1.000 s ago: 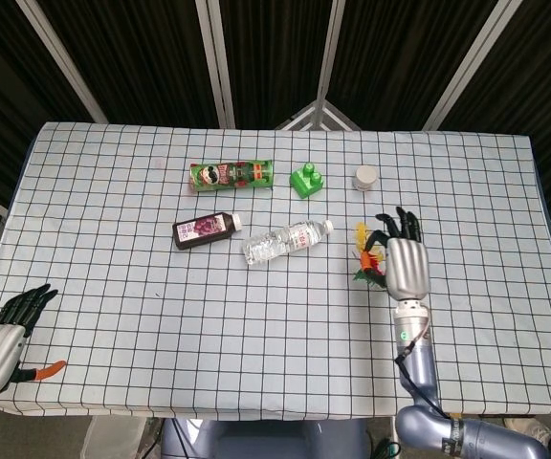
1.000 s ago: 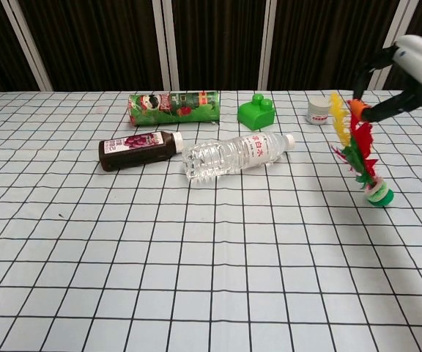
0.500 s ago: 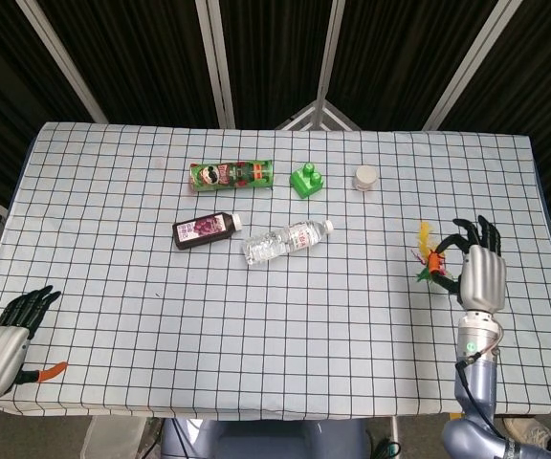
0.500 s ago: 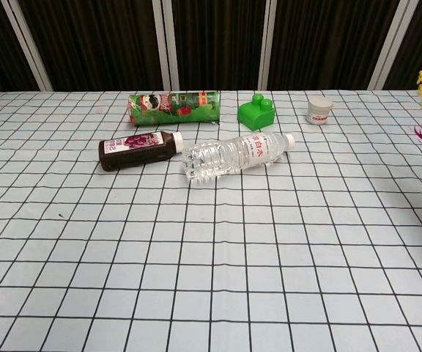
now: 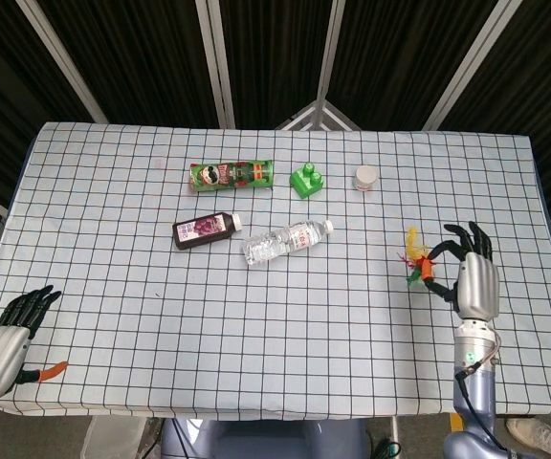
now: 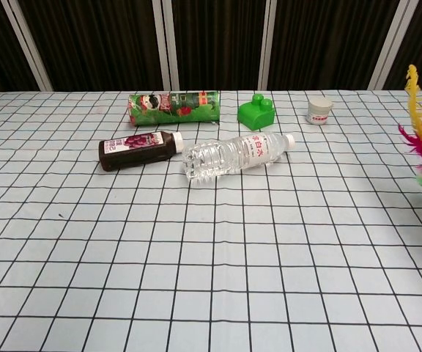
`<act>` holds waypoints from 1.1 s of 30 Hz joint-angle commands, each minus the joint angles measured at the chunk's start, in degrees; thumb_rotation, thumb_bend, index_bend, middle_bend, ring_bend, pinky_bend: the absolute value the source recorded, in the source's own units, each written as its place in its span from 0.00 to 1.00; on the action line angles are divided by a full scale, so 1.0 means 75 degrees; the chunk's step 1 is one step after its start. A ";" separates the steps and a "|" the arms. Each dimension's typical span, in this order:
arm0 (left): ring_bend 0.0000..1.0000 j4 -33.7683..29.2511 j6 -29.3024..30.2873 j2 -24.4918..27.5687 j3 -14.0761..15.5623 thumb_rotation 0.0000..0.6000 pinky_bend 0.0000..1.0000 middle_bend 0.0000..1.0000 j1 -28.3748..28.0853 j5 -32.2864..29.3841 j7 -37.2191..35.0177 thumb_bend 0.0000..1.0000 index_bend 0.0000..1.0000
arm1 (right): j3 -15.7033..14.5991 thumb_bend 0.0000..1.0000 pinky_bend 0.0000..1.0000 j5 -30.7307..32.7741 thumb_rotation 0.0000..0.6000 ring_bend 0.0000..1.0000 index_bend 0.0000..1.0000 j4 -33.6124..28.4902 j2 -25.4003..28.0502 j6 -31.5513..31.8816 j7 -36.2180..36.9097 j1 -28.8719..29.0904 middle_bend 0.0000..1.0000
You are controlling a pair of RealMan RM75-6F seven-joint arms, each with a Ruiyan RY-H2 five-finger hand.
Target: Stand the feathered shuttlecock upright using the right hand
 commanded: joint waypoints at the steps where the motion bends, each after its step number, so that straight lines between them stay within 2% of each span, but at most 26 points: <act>1: 0.00 0.0009 0.0009 -0.0001 0.0007 1.00 0.00 0.00 0.0005 0.0016 -0.0004 0.00 0.00 | 0.0191 0.56 0.00 -0.0034 1.00 0.00 0.58 -0.0061 -0.0473 0.0306 0.0200 0.0127 0.24; 8: 0.00 0.0026 -0.0005 0.0002 0.0003 1.00 0.00 0.00 -0.0004 0.0016 -0.0048 0.00 0.00 | 0.0548 0.56 0.00 0.0354 1.00 0.00 0.59 -0.0061 -0.1340 0.0572 0.0485 0.0357 0.24; 15: 0.00 0.0036 -0.0013 0.0011 0.0007 1.00 0.00 0.00 -0.0008 0.0022 -0.0075 0.00 0.00 | 0.0872 0.55 0.00 0.0826 1.00 0.00 0.59 -0.0044 -0.1787 0.0677 0.0722 0.0434 0.24; 26: 0.00 0.0017 -0.0014 0.0006 0.0007 1.00 0.00 0.00 -0.0005 0.0013 -0.0038 0.00 0.00 | 0.0644 0.56 0.00 0.0897 1.00 0.00 0.59 -0.0040 -0.2018 0.0705 0.0803 0.0318 0.24; 33: 0.00 0.0037 0.0011 -0.0002 0.0004 1.00 0.00 0.00 -0.0001 0.0037 -0.0055 0.00 0.00 | 0.0262 0.56 0.00 0.0549 1.00 0.00 0.59 0.0183 -0.2082 0.0730 0.0696 0.0252 0.24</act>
